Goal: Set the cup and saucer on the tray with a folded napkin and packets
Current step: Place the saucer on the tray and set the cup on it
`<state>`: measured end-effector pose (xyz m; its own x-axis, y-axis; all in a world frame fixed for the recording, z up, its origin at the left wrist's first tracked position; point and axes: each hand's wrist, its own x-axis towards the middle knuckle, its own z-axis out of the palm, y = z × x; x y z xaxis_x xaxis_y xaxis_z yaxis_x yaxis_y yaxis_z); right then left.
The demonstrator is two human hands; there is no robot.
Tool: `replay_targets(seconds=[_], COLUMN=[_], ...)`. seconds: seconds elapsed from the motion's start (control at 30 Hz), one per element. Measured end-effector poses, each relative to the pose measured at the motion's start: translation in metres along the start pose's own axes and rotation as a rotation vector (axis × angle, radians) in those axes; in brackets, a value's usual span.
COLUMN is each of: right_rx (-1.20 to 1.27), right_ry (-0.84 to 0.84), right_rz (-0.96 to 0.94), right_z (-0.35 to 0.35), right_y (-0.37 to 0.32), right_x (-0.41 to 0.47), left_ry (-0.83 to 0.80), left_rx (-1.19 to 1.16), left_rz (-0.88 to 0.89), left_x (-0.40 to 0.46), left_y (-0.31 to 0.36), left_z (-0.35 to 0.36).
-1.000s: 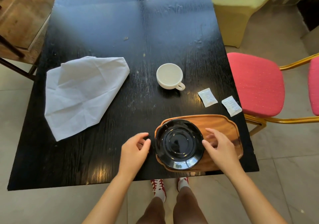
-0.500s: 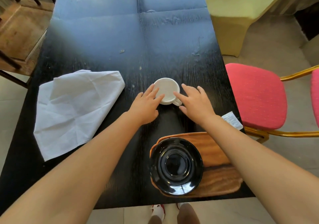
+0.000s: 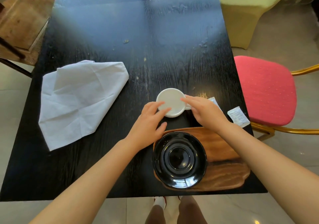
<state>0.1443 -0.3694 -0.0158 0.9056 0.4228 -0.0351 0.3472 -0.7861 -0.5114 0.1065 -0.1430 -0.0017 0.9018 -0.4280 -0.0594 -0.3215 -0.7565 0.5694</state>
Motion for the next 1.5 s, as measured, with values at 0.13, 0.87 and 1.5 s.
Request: replay_targets(seconds=[0.13,0.87,1.5], right_rx=[0.355,0.57,0.366], right_ry=[0.001,0.067,0.066], right_rz=[0.296,0.465,0.503], right_z=[0.002,-0.017,0.013], right_y=[-0.01,-0.085,-0.089], right_x=[-0.003,-0.098,-0.13], left_ry=[0.213,0.121,0.072], left_rx=[-0.357,-0.896,-0.79], left_rz=[-0.438,-0.721,-0.783], left_x=[0.016,-0.084,-0.114], left_y=[-0.002,0.071,0.076], left_z=[0.0,-0.001,0.031])
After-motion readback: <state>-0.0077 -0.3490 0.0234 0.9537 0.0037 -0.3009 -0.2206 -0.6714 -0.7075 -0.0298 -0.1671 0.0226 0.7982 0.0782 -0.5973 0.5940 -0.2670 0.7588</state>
